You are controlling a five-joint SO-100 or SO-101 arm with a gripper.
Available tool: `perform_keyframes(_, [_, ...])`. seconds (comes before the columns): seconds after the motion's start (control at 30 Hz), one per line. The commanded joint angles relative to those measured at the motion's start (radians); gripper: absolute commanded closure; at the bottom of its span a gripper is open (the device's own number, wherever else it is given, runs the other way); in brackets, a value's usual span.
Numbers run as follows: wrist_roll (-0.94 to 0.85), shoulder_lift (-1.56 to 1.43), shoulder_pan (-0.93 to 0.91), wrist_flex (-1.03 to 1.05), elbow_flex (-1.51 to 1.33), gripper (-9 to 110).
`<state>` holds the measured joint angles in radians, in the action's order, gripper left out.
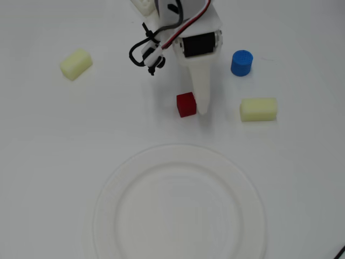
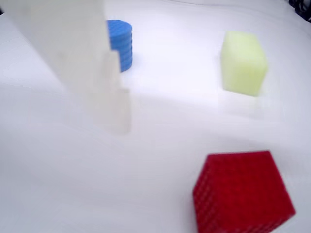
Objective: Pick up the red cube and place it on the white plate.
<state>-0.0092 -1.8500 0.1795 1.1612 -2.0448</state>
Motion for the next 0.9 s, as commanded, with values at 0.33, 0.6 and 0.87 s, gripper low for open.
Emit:
perform_keyframes(0.33, [-0.063,0.138,-0.109,-0.143,0.011,73])
perform_keyframes(0.6, [-0.083,0.167,-0.137,-0.166,0.02,93])
perform_keyframes(0.87, [-0.067,0.075,-0.127,-0.156,0.028,102])
